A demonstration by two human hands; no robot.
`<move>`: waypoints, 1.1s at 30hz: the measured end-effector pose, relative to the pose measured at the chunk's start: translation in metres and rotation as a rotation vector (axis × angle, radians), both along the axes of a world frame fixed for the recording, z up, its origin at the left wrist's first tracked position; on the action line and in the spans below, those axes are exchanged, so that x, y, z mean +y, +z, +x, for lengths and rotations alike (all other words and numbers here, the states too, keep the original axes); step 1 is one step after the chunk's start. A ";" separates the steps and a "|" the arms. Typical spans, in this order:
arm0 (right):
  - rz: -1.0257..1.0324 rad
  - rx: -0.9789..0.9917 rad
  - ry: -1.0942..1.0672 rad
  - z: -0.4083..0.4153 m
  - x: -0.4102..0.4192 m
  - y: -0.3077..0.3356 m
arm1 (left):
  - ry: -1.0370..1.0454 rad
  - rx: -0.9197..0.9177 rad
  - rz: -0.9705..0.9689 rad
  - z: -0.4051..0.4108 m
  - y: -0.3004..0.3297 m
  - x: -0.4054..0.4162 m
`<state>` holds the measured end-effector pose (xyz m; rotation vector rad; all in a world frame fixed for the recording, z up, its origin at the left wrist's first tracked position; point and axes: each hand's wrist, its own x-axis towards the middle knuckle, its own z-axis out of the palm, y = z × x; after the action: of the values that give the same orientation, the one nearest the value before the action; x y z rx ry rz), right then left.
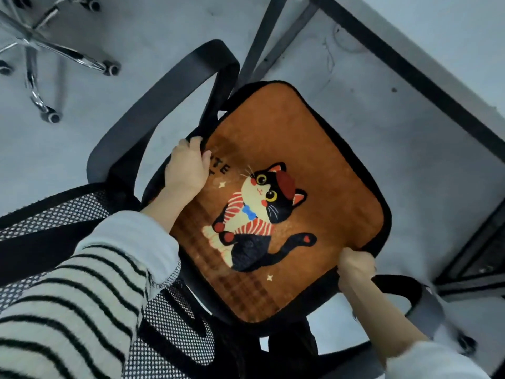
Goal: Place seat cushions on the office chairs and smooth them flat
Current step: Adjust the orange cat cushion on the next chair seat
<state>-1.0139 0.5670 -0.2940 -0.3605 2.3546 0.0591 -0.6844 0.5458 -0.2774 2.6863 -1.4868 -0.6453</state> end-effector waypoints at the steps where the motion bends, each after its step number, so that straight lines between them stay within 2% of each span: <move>1: -0.020 -0.011 -0.020 -0.002 -0.001 0.003 | -0.053 -0.001 -0.023 -0.005 0.005 0.001; 3: -0.077 -0.074 -0.073 -0.004 -0.003 0.012 | -0.139 -0.026 -0.084 -0.015 0.016 0.003; 6: -0.160 -0.147 -0.027 -0.003 -0.010 0.023 | -0.103 -0.052 -0.117 -0.032 0.035 0.006; 10: -0.246 -0.124 0.333 0.006 -0.022 0.064 | 0.003 0.104 -0.059 -0.057 0.080 0.003; 13: -0.407 -0.243 0.621 0.026 -0.037 0.111 | 0.161 0.218 -0.042 -0.075 0.117 0.005; 17: -0.570 -0.388 1.084 0.075 -0.070 0.166 | 0.522 0.474 0.055 -0.114 0.146 0.042; 21: -0.524 -0.402 1.498 0.117 -0.107 0.193 | 1.145 0.971 0.056 -0.160 0.154 0.071; 24: -0.536 -0.451 1.680 0.145 -0.119 0.196 | 1.386 1.247 0.032 -0.187 0.161 0.070; 26: -0.495 -0.536 1.725 0.158 -0.116 0.188 | 1.386 1.342 0.095 -0.196 0.160 0.064; 29: -0.396 -0.611 1.659 0.158 -0.104 0.173 | 1.244 1.355 0.248 -0.193 0.152 0.057; 31: -0.336 -0.592 1.590 0.145 -0.099 0.158 | 1.152 1.283 0.283 -0.182 0.142 0.058; 33: -0.271 -0.543 1.525 0.124 -0.098 0.139 | 1.086 1.135 0.232 -0.162 0.128 0.063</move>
<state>-0.8894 0.4689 -0.1546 -1.9108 1.1007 0.3038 -0.8465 0.6090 -0.1498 1.9750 0.2929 -1.7085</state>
